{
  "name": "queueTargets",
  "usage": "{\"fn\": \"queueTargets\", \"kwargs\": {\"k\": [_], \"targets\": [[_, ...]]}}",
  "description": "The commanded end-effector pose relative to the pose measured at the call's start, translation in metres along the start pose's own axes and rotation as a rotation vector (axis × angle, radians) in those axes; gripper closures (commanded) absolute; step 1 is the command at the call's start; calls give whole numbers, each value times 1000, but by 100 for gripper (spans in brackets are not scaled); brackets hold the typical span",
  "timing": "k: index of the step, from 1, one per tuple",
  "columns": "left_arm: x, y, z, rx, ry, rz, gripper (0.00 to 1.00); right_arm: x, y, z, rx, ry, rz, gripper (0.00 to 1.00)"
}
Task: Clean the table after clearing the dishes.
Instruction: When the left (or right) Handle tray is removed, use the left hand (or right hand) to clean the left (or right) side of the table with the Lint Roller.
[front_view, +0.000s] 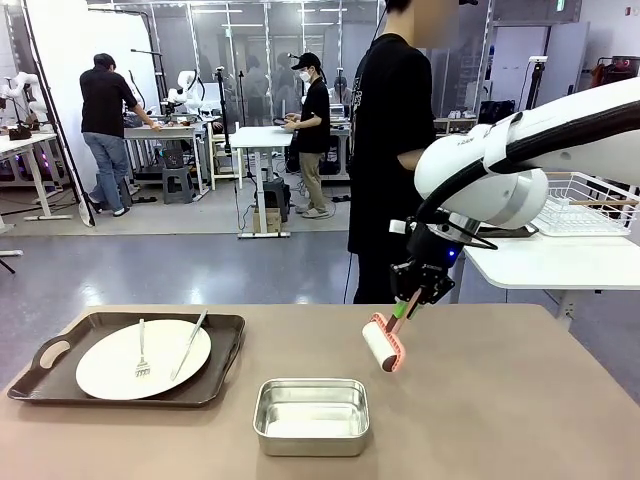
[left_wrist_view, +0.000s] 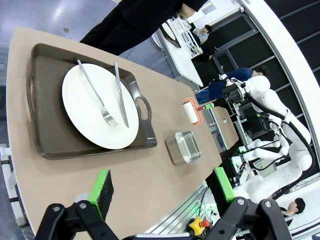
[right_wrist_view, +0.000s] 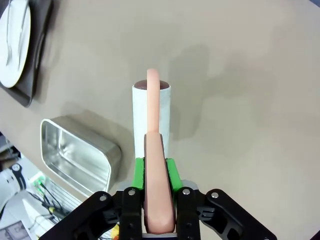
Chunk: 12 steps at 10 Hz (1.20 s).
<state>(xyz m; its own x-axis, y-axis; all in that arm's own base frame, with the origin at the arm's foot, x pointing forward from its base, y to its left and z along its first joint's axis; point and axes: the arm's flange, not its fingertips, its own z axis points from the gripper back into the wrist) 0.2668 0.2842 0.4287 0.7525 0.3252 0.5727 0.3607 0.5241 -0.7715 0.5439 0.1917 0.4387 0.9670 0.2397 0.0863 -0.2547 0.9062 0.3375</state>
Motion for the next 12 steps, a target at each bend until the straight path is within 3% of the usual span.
{"fn": "queueTargets", "kwargs": {"k": [1, 8, 12], "targets": [[-1, -1, 2, -11, -8, 1, 0, -6, -10, 2, 21, -52, -107, 79], [-1, -1, 2, -11, -8, 1, 0, 1, -16, 3, 11, -24, -72, 79], [-1, -1, 2, -11, -8, 1, 0, -7, -40, -17, 116, 23, -197, 79]]}}
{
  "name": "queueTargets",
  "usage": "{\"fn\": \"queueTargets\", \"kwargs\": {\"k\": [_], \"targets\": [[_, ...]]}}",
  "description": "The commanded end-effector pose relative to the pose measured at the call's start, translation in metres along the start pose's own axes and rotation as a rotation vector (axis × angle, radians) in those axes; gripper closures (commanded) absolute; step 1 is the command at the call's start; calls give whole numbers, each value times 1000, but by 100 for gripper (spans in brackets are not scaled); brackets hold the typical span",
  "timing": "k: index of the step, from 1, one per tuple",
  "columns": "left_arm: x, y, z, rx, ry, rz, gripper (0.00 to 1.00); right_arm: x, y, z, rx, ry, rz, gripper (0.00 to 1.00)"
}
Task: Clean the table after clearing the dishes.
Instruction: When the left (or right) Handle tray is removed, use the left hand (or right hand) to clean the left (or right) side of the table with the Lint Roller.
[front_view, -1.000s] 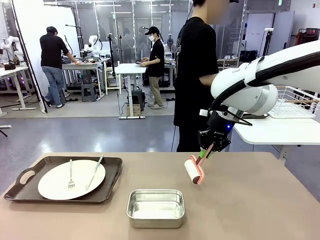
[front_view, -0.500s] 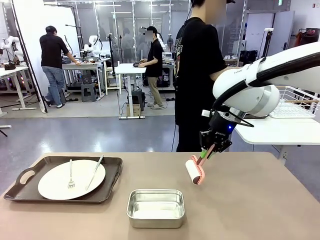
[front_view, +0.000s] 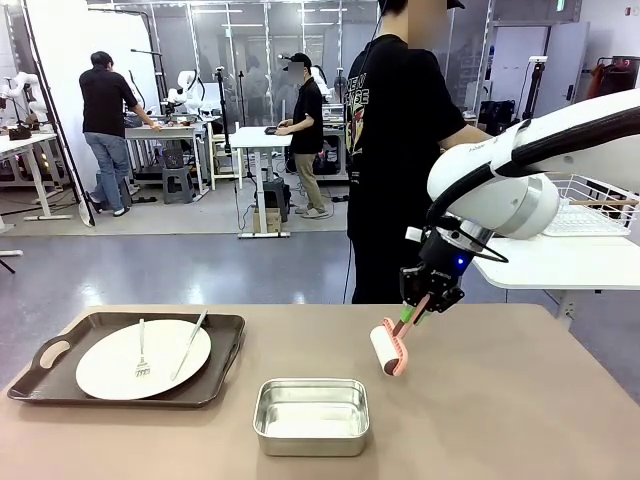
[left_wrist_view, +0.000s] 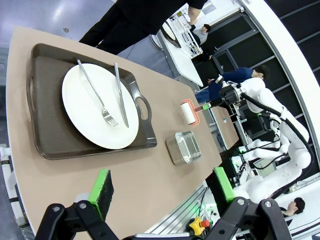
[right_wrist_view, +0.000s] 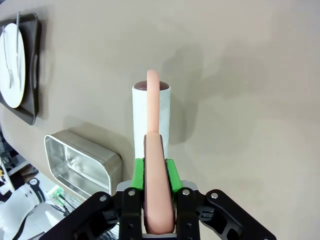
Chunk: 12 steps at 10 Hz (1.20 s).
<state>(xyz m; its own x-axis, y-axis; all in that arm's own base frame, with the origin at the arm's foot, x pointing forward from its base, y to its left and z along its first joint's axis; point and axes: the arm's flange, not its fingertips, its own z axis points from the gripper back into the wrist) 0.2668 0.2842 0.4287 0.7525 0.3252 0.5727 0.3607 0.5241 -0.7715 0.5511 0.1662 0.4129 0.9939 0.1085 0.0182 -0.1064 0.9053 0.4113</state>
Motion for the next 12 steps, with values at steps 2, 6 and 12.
{"fn": "queueTargets", "kwargs": {"k": [2, 6, 12], "targets": [[-1, -1, 2, -11, -8, 1, 0, -1, -18, -11, 45, 1, -115, 79], [-1, -1, 2, -11, -8, 1, 0, 3, -53, -18, 136, -48, -170, 79], [-1, -1, 2, -11, -8, 1, 0, 3, -94, -32, 217, -44, -128, 79]]}}
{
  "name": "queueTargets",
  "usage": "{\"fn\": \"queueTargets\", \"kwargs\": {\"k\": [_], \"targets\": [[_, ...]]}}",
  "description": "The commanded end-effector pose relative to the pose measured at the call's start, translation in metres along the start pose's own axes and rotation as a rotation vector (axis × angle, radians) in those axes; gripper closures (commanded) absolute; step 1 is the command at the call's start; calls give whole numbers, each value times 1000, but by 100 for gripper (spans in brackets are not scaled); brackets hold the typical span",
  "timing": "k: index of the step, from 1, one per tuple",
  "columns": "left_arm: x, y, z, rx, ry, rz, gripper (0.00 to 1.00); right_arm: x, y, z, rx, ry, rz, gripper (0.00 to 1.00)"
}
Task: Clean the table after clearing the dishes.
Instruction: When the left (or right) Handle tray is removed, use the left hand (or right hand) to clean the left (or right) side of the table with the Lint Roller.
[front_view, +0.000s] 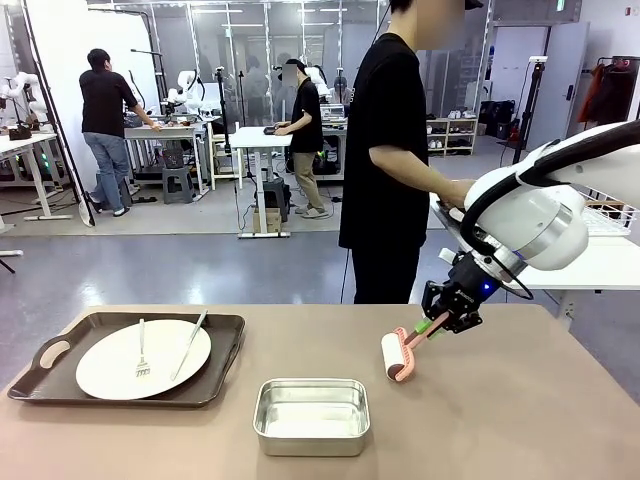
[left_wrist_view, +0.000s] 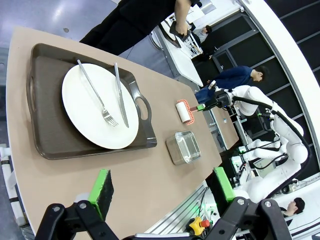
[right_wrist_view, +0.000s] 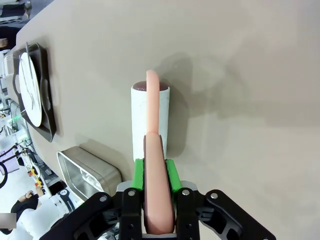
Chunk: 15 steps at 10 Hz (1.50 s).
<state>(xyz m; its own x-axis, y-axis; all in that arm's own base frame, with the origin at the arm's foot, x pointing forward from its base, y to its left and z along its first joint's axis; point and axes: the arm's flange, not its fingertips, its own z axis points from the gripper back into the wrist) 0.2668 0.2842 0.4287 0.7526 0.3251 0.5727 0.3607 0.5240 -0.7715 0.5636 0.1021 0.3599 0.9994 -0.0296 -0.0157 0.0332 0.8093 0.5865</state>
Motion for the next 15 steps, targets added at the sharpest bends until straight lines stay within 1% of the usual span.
{"fn": "queueTargets", "kwargs": {"k": [1, 2, 3, 5, 6, 7, 11, 12, 13, 15], "targets": [[-1, -1, 2, -11, -8, 2, 0, 0, -24, -4, 45, -6, 4, 79], [-1, -1, 2, -11, -8, 2, 0, 1, -36, 0, 66, -21, -7, 79], [-1, -1, 2, -11, -8, 2, 0, 1, -46, 3, 58, -46, -6, 79], [-1, -1, 2, -11, -8, 2, 0, 7, -68, 8, 9, -81, 1, 79], [-1, -1, 2, -11, -8, 2, 0, 14, -82, 13, 13, -59, -11, 79], [-1, -1, 2, -11, -8, 2, 0, 20, -95, 21, 25, -59, -35, 79], [-1, -1, 2, -11, -8, 2, 0, 30, -150, 47, 43, -83, -105, 79], [-1, -1, 2, -11, -8, 2, 0, 31, -163, 51, 39, -61, -95, 79], [-1, -1, 2, -11, -8, 2, 0, 32, -175, 55, -2, -46, -90, 79], [-1, -1, 2, -11, -8, 2, 0, 31, -189, 71, 10, -89, -106, 79]]}}
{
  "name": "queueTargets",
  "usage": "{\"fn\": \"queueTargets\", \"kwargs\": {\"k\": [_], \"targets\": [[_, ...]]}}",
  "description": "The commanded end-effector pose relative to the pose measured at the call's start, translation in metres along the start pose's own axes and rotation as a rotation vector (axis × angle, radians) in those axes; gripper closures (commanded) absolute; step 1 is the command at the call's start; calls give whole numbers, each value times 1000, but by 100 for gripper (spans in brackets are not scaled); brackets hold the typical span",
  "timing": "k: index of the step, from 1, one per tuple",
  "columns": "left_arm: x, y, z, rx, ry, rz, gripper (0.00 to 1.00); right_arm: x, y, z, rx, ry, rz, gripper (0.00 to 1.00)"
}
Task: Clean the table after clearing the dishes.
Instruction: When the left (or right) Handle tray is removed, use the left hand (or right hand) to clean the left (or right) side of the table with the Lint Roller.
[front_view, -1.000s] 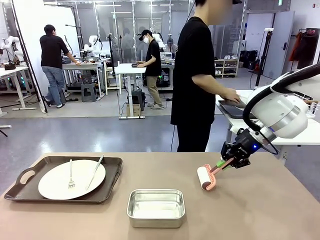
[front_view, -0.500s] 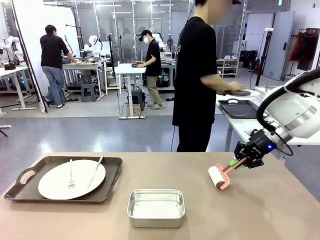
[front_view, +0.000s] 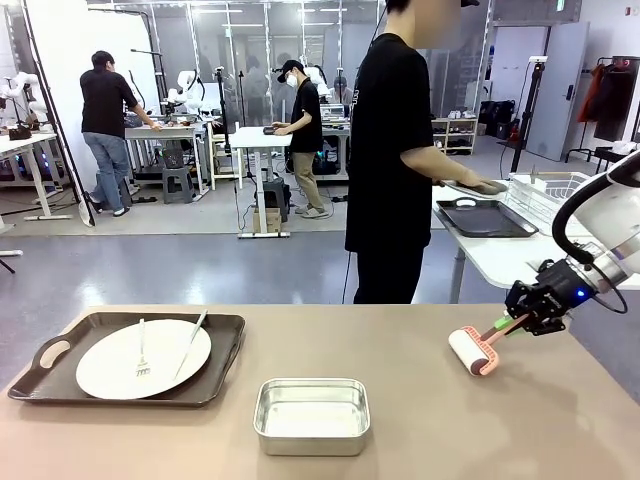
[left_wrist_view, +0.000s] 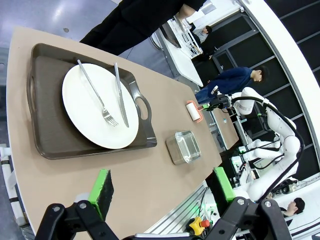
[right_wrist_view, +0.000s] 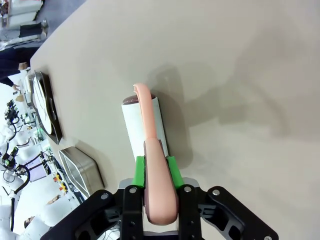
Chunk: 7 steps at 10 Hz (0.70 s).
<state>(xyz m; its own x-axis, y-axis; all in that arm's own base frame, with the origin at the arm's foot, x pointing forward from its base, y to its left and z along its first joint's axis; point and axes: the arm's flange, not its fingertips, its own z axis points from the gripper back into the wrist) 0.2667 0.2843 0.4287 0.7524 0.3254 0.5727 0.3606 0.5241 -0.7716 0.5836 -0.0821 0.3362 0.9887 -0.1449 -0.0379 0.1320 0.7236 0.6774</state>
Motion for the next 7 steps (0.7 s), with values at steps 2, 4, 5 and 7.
{"fn": "queueTargets", "kwargs": {"k": [2, 4, 5, 7], "targets": [[-1, -1, 2, -12, -8, 1, 0, 8, -38, -2, -104, -63, -17, 79], [-1, -1, 2, -12, -8, 1, 0, 7, -52, 10, -101, -75, -48, 79], [-1, -1, 2, -12, -8, 1, 0, 6, -58, 14, -101, -81, -58, 79], [-1, -1, 2, -12, -8, 1, 0, 3, -71, 26, -108, -94, -81, 79]]}}
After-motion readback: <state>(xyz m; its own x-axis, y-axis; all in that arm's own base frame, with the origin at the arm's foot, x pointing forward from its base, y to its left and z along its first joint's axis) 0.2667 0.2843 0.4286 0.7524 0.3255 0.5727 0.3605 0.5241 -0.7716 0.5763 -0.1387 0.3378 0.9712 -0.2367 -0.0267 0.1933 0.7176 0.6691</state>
